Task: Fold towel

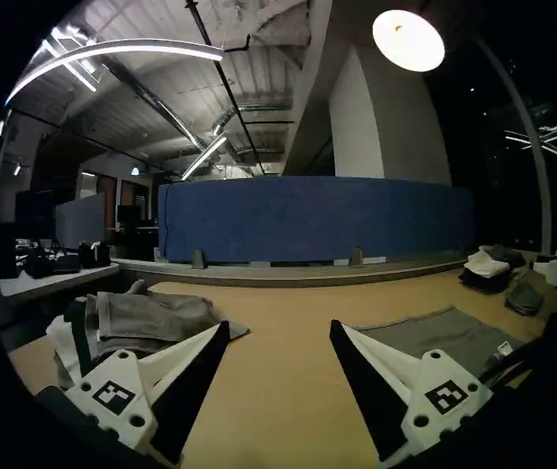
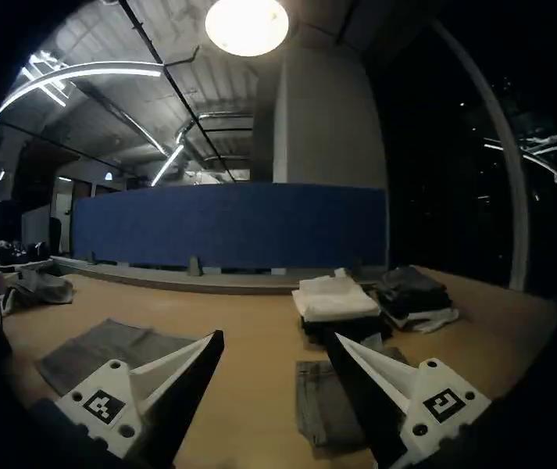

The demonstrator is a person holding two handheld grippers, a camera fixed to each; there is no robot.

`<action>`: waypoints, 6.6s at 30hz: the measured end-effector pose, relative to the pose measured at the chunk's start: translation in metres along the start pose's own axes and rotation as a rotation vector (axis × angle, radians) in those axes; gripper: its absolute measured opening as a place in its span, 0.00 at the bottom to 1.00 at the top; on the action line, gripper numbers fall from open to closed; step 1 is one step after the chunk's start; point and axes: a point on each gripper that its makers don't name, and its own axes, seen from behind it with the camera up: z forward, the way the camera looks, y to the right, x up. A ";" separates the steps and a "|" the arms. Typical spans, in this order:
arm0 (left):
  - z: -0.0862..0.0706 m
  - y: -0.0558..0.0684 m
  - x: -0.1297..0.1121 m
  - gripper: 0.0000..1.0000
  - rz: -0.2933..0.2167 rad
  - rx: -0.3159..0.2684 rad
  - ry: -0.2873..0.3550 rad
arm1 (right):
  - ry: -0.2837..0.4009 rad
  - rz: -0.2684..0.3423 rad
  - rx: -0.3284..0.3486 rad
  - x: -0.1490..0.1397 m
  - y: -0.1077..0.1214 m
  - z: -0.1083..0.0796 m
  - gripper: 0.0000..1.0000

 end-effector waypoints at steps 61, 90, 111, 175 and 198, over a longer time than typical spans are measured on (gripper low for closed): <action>-0.031 0.092 0.124 0.95 0.099 -0.399 -0.403 | -0.407 -0.118 0.403 0.121 -0.071 -0.045 1.00; -0.049 0.122 0.009 0.95 0.179 -0.530 -0.571 | -0.559 -0.192 0.506 0.028 -0.097 -0.052 1.00; -0.058 0.139 -0.095 0.95 0.230 -0.605 -0.701 | -0.696 -0.229 0.544 -0.072 -0.112 -0.056 0.99; -0.075 0.148 -0.142 0.23 0.363 -0.686 -0.904 | -0.882 -0.287 0.598 -0.132 -0.109 -0.080 0.20; -0.077 0.149 -0.141 0.09 0.384 -0.697 -0.909 | -0.879 -0.285 0.612 -0.127 -0.111 -0.080 0.11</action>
